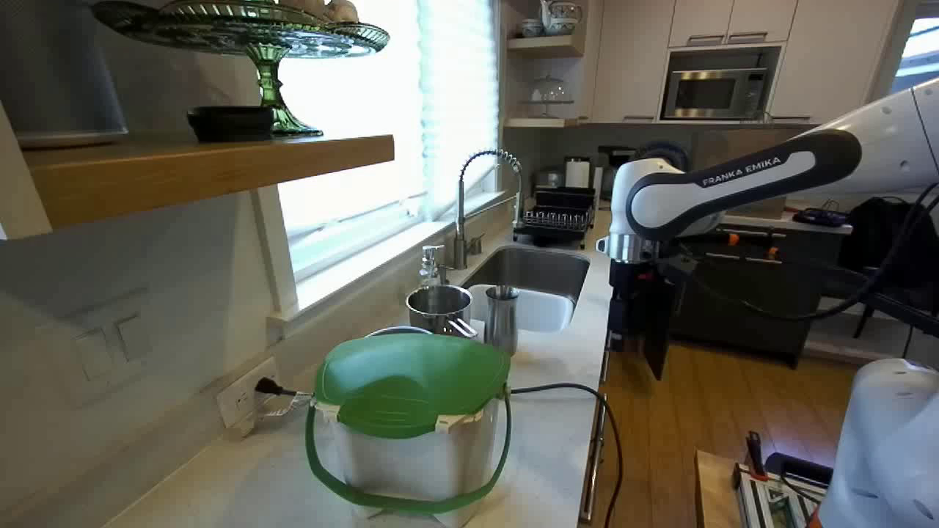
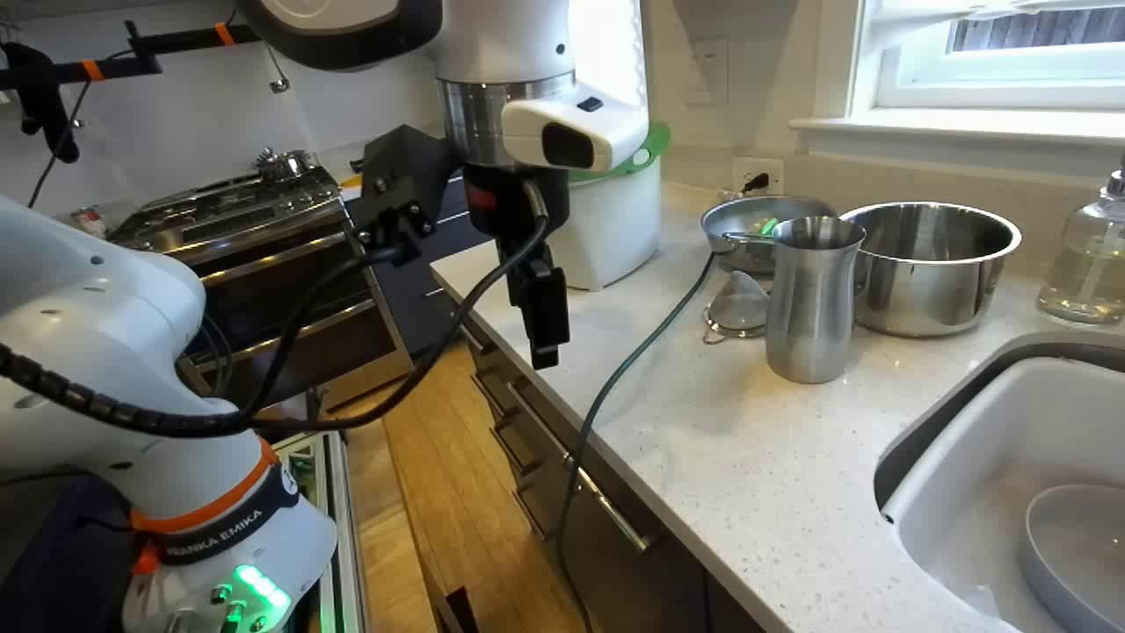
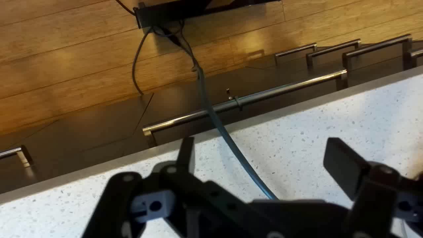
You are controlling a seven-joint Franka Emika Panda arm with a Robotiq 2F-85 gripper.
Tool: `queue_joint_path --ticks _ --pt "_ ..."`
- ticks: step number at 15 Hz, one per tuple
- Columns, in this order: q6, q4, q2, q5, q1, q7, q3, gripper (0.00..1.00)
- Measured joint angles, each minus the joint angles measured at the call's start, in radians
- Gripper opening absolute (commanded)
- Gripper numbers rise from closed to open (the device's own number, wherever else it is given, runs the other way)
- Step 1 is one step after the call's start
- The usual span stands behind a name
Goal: Move the bin to the right
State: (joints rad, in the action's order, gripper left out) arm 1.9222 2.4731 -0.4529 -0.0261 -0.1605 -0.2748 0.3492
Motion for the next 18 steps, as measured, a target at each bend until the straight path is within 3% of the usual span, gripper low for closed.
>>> queue_joint_path --ticks 8,12,18 --pt "-0.002 -0.008 -0.003 0.000 -0.001 -0.003 -0.017 1.00" --pt "-0.049 -0.085 -0.045 -0.006 0.015 -0.004 -0.121 1.00" --pt "-0.241 -0.243 -0.091 -0.023 0.086 0.056 -0.303 1.00"
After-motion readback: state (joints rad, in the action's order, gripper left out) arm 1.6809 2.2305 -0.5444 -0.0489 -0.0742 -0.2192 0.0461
